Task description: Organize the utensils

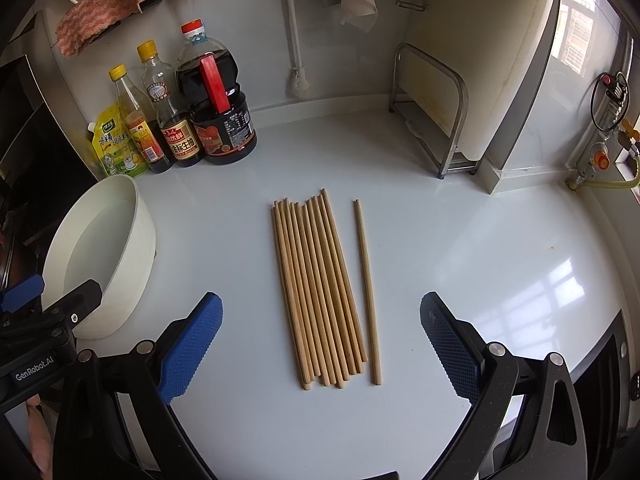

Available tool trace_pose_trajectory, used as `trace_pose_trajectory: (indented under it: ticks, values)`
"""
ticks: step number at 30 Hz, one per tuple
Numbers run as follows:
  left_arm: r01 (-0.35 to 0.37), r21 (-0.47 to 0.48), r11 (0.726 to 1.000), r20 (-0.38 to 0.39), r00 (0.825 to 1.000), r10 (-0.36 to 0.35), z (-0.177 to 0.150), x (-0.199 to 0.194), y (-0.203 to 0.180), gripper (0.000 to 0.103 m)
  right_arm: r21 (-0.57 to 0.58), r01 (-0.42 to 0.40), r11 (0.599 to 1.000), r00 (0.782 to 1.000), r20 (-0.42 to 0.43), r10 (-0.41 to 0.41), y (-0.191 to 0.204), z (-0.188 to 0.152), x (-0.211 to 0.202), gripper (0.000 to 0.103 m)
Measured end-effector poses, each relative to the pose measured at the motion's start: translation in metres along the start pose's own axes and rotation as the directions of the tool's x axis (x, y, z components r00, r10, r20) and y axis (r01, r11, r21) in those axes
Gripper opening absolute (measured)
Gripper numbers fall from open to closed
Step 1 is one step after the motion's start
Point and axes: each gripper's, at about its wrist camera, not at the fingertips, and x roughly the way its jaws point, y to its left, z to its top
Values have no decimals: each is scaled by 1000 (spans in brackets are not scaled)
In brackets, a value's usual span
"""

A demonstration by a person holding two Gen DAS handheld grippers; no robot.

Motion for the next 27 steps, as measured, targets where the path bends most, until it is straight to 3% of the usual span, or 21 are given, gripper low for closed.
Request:
trace_pose_trajectory:
  ticks: [27]
  values:
    - [-2,0,1000,-1,1000,2,0,0,-1,97,2,-1,1000,1000,2,1,1,3,2,95]
